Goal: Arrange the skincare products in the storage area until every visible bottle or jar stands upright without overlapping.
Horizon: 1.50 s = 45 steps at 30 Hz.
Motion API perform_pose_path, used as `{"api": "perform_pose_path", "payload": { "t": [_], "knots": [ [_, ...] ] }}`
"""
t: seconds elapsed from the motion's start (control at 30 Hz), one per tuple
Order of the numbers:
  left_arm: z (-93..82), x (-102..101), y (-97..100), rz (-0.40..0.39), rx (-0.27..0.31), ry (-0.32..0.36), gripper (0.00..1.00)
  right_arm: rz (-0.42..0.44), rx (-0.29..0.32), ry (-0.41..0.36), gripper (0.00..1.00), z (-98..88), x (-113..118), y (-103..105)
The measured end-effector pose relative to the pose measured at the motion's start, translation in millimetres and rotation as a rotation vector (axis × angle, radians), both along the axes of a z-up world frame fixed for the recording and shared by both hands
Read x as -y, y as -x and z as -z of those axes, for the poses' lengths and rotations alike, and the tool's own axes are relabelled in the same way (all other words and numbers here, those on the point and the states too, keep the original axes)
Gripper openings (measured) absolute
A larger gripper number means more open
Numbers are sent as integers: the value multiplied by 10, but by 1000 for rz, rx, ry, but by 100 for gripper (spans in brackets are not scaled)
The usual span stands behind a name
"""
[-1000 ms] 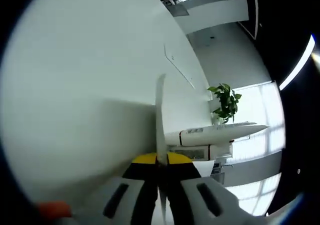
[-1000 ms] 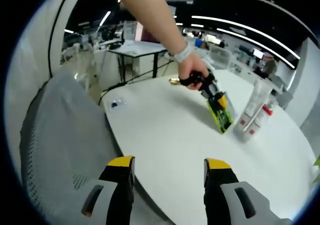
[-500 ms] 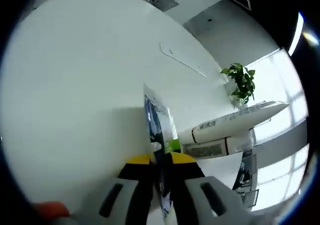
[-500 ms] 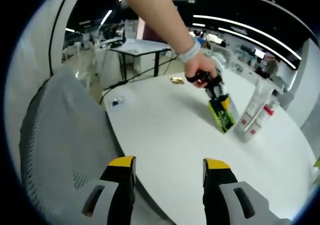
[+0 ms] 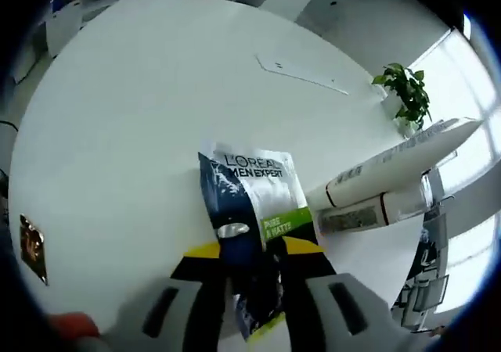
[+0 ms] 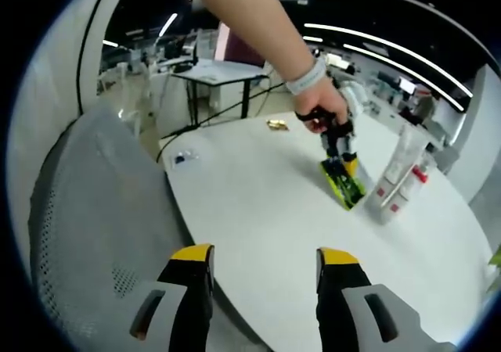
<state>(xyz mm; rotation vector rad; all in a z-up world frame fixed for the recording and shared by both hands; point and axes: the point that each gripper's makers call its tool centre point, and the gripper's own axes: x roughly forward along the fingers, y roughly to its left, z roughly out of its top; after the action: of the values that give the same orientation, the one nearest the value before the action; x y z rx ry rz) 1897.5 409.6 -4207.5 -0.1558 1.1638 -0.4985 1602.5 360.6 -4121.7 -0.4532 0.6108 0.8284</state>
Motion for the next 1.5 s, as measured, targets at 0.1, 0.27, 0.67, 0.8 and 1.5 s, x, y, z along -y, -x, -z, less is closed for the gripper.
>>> {"api": "perform_pose_path", "payload": {
  "t": [0.1, 0.27, 0.67, 0.8, 1.5],
  "knots": [
    [-27, 0, 19, 2, 14, -19, 24, 0, 3, 0, 54, -4, 1, -2],
    [-26, -52, 32, -37, 15, -43, 24, -3, 7, 6, 53, -4, 5, 1],
    [20, -34, 62, -25, 1, -50, 23, -4, 17, 7, 52, -15, 14, -7],
    [-7, -33, 54, -13, 1, -37, 25, -4, 20, 10, 52, -16, 17, -12],
    [-424, -1353, 1086, -16, 45, -86, 37, -51, 41, 3, 52, -62, -65, 40]
  ]
}}
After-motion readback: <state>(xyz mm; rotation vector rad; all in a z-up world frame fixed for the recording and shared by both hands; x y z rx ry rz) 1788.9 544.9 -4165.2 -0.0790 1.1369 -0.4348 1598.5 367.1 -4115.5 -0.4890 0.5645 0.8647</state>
